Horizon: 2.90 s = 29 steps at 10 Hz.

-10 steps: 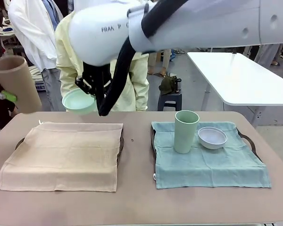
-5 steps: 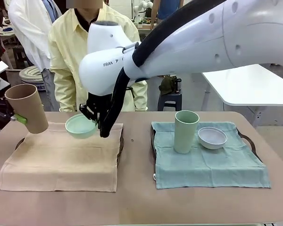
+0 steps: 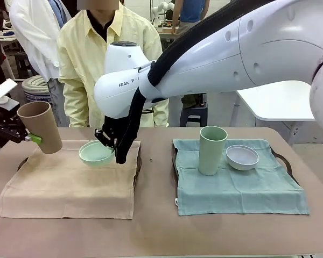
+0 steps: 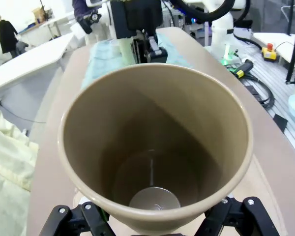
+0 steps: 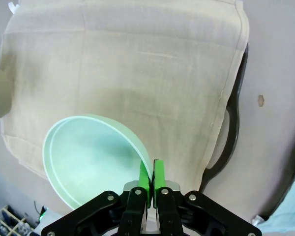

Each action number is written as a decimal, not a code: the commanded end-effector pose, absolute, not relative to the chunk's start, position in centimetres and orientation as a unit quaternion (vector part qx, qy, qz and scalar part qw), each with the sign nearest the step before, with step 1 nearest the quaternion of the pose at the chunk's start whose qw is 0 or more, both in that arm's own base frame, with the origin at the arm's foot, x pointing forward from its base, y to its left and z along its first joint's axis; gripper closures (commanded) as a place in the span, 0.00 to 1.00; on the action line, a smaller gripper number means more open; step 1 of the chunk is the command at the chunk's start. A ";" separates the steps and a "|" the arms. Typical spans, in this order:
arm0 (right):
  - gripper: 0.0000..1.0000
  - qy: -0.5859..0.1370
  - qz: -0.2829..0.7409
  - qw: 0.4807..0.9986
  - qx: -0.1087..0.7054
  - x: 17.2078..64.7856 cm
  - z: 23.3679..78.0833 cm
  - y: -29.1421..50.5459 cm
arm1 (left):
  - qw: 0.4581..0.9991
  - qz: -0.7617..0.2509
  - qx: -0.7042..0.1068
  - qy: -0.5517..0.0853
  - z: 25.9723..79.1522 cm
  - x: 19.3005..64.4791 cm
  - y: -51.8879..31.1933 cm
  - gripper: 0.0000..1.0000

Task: Set up a tray with a mat and arrange the tableware.
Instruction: Place the Picnic Bowl and Reusable plastic cup back onto the Handle tray in front of the human's position.

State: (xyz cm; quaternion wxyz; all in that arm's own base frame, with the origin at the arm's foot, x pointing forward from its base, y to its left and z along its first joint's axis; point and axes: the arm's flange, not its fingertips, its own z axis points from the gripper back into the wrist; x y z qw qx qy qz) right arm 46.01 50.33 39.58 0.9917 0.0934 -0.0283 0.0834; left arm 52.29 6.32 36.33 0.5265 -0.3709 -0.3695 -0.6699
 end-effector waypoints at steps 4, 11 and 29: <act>0.96 -0.022 0.091 0.988 0.120 47.1 36.6 49.3 | 0.549 -0.647 -0.373 -0.377 33.6 53.7 5.6 0.15; 0.96 -0.024 0.079 0.989 0.120 48.6 35.0 48.4 | 0.542 -0.654 -0.388 -0.357 30.1 53.7 3.4 0.15; 0.04 -0.048 0.075 0.994 0.059 45.3 42.4 45.8 | 0.648 -0.674 -0.312 -0.167 34.1 53.0 8.1 0.00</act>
